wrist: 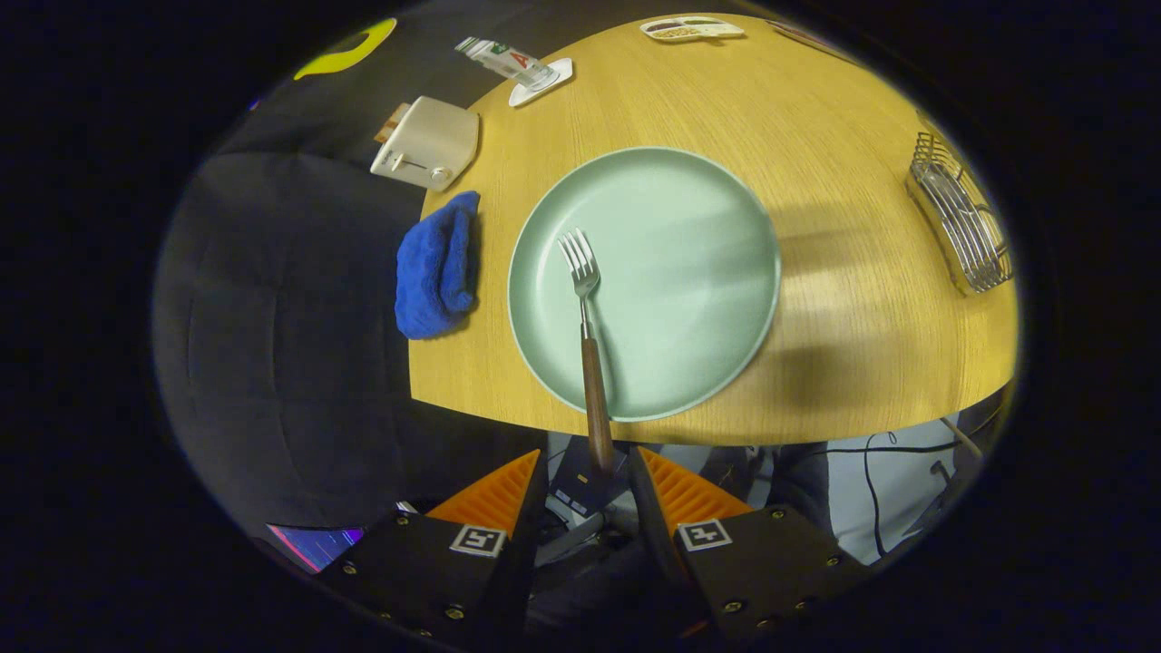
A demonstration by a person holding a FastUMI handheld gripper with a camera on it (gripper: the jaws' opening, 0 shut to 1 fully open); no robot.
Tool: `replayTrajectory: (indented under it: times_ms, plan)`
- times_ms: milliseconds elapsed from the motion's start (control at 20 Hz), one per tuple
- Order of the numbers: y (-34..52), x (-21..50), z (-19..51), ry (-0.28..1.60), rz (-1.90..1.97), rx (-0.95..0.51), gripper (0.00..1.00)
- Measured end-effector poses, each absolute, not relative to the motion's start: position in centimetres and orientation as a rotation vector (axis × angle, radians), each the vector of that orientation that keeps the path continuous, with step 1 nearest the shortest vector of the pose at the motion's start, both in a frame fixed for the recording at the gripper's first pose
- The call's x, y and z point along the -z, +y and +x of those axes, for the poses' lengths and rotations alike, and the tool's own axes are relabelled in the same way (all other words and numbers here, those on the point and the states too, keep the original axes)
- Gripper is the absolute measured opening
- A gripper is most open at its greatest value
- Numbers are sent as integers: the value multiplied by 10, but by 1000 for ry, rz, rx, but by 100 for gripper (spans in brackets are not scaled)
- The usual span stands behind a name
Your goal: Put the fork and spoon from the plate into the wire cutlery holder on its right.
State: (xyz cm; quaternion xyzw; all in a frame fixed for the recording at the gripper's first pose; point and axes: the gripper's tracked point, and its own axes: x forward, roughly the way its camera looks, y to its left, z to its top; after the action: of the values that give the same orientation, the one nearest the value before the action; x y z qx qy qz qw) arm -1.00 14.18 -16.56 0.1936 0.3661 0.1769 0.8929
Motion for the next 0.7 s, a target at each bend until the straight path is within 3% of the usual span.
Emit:
replayTrajectory:
  times_ms: [200, 350, 500, 600, 700]
  plan:
    - [147, 176, 1, 802, 346, -350, 55]
    - [150, 179, 7, 824, 333, -348, 32]
    - [153, 176, 4, 841, 301, -370, 31]
    - [151, 188, 4, 837, 298, -366, 8]
    - [155, 184, 3, 818, 298, -392, 8]
